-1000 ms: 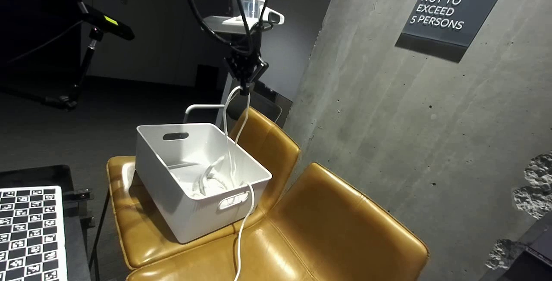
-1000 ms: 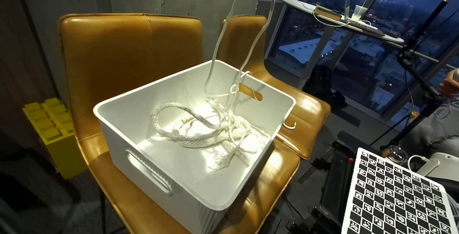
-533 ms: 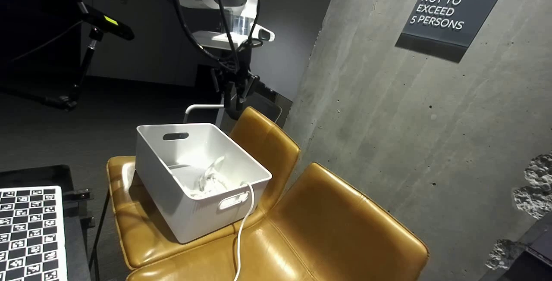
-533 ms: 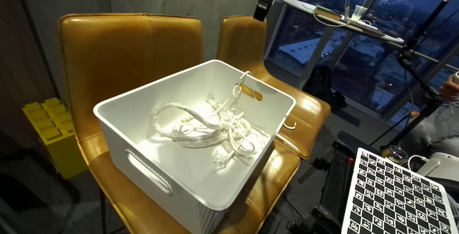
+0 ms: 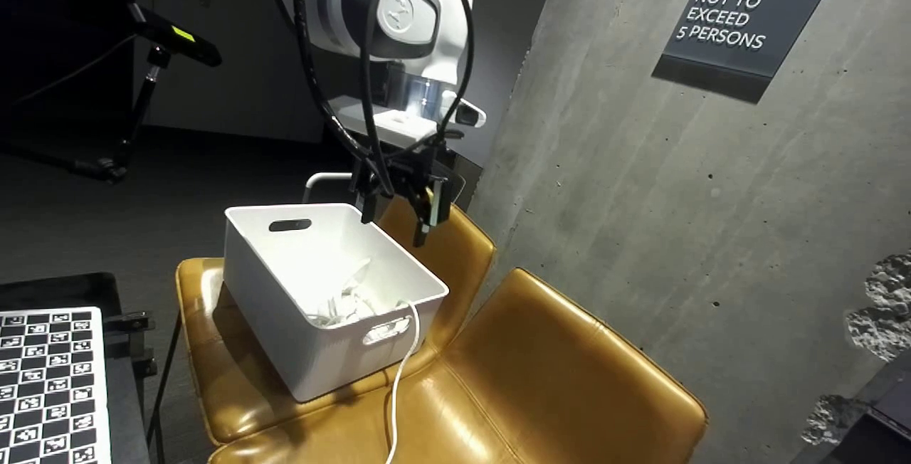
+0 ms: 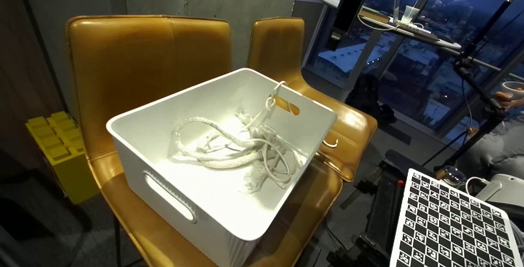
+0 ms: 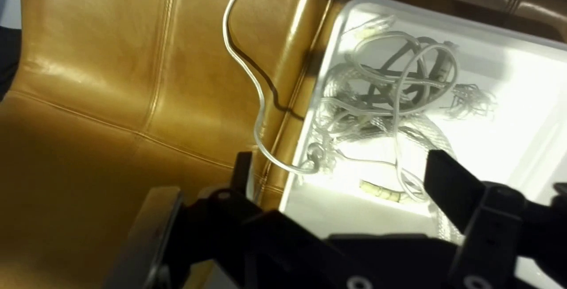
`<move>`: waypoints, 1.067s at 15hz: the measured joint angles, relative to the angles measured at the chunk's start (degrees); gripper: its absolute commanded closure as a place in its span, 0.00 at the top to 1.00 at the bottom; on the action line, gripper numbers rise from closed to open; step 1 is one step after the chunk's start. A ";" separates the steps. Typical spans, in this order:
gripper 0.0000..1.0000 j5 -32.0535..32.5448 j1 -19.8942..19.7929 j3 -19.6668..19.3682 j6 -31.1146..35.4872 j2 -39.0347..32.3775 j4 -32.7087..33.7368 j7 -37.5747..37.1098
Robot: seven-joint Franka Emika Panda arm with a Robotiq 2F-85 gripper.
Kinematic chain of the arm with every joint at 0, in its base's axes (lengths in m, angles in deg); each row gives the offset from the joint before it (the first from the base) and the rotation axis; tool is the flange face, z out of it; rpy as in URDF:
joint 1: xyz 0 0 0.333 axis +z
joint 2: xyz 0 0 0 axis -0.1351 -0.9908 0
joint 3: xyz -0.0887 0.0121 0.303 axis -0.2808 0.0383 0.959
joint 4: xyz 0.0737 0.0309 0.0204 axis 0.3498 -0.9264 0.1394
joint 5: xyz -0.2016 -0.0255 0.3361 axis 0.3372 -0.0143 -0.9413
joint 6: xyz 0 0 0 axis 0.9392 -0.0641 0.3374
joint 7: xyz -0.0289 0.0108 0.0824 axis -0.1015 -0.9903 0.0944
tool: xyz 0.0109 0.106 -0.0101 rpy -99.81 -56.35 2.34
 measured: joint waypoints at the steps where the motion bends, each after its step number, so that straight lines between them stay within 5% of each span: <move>1: 1.00 -1.33 -1.39 -0.85 0.76 -0.05 -0.48 2.02; 5: 1.00 -4.11 -5.34 -2.96 8.09 -0.09 -3.65 8.95; 11: 1.00 -1.94 -5.86 -3.15 25.31 -1.46 -14.72 15.81; 16: 1.00 1.64 -5.87 -3.15 29.88 -6.12 -15.71 18.09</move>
